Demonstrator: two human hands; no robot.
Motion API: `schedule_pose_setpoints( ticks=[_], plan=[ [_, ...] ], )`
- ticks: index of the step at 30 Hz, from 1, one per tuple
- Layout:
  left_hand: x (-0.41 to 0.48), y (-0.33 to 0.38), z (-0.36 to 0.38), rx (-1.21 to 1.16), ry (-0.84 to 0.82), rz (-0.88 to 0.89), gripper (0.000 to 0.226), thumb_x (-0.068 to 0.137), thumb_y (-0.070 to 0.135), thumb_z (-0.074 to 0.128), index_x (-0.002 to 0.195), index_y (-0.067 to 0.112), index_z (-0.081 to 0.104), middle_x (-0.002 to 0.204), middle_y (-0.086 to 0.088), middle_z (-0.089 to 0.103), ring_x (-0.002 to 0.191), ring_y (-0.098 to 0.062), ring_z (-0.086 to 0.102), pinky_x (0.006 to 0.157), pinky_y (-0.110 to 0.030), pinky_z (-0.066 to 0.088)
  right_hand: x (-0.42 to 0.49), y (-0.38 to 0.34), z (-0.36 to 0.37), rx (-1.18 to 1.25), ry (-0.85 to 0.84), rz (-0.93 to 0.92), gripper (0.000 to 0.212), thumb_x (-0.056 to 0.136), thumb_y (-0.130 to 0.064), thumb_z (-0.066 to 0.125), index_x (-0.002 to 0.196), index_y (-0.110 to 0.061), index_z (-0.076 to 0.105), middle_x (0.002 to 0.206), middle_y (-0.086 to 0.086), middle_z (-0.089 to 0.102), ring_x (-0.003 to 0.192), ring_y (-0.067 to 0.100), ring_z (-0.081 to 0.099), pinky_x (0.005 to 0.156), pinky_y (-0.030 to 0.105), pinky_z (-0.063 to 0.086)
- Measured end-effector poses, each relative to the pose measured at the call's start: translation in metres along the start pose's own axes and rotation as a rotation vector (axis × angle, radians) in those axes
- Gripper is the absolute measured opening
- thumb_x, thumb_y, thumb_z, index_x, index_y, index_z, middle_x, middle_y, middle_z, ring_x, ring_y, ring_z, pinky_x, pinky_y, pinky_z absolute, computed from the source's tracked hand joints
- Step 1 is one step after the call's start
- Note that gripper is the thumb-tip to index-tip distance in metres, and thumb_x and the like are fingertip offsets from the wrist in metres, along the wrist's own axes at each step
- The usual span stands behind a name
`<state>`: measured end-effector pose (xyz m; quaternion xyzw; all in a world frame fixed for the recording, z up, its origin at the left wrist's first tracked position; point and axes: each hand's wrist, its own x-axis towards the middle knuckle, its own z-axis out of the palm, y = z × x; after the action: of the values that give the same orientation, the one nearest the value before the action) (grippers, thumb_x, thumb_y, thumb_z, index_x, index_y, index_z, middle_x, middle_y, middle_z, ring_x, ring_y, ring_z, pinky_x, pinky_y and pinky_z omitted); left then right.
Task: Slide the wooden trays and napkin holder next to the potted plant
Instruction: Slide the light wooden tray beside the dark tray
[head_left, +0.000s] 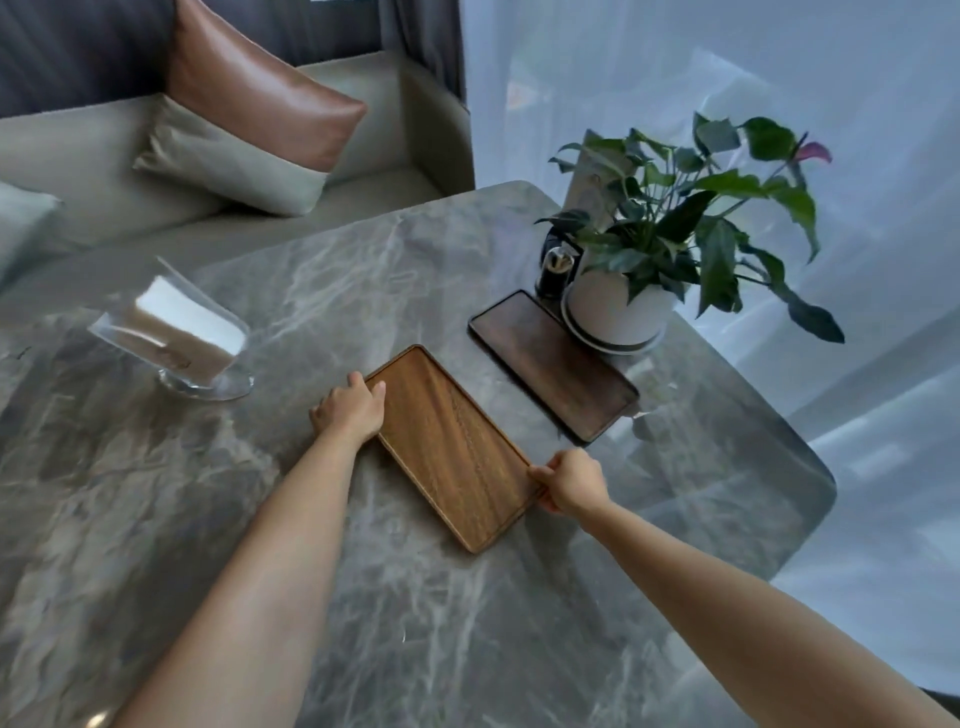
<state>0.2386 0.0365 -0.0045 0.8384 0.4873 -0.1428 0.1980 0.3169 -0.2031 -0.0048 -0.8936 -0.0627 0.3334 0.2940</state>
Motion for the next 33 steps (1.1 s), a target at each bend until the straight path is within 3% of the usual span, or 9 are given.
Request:
schedule_pose_setpoints(
  ticks=[4, 8, 13, 17, 33],
  plan=[
    [0.01, 0.026, 0.005, 0.023, -0.017, -0.003, 0.054, 0.1, 0.04, 0.024, 0.14, 0.003, 0.03, 0.142, -0.025, 0.044, 0.131, -0.04, 0.041, 0.108, -0.047, 0.031, 0.016, 0.007, -0.013, 0.044, -0.009, 0.031, 0.04, 0.091, -0.023, 0.057, 0.053, -0.01, 0.05, 0.059, 0.018, 0.066, 0.064, 0.032, 0.067, 0.079, 0.049, 0.057],
    [0.02, 0.045, 0.008, 0.035, -0.035, -0.003, 0.055, 0.1, 0.04, 0.023, 0.141, 0.004, 0.028, 0.143, -0.025, 0.041, 0.133, -0.04, 0.038, 0.109, -0.047, 0.029, 0.029, 0.009, -0.021, 0.068, -0.003, 0.037, 0.026, 0.092, -0.02, 0.054, 0.07, -0.006, 0.054, 0.068, 0.02, 0.066, 0.062, 0.03, 0.064, 0.077, 0.049, 0.058],
    [0.032, 0.06, 0.009, 0.066, -0.037, -0.011, 0.056, 0.1, 0.04, 0.023, 0.142, 0.003, 0.029, 0.144, -0.025, 0.04, 0.133, -0.04, 0.038, 0.11, -0.047, 0.029, 0.041, 0.01, -0.023, 0.084, 0.025, 0.034, 0.027, 0.093, -0.015, 0.051, 0.066, -0.008, 0.048, 0.074, 0.02, 0.065, 0.068, 0.03, 0.064, 0.075, 0.051, 0.058],
    [0.038, 0.065, 0.01, 0.073, -0.042, -0.013, 0.056, 0.101, 0.039, 0.022, 0.143, 0.003, 0.027, 0.145, -0.025, 0.038, 0.133, -0.04, 0.037, 0.11, -0.047, 0.028, 0.048, 0.011, -0.022, 0.05, 0.047, 0.016, 0.018, 0.093, -0.017, 0.05, 0.077, -0.008, 0.05, 0.09, 0.023, 0.067, 0.083, 0.037, 0.065, 0.078, 0.052, 0.056],
    [0.042, 0.07, 0.011, 0.118, -0.066, 0.061, 0.057, 0.101, 0.039, 0.022, 0.145, 0.003, 0.024, 0.148, -0.025, 0.032, 0.137, -0.039, 0.032, 0.112, -0.047, 0.025, 0.042, 0.008, -0.027, -0.214, 0.124, -0.068, 0.02, 0.096, -0.023, 0.041, 0.105, -0.006, 0.047, 0.104, 0.019, 0.062, 0.096, 0.036, 0.057, 0.082, 0.045, 0.048]
  ],
)
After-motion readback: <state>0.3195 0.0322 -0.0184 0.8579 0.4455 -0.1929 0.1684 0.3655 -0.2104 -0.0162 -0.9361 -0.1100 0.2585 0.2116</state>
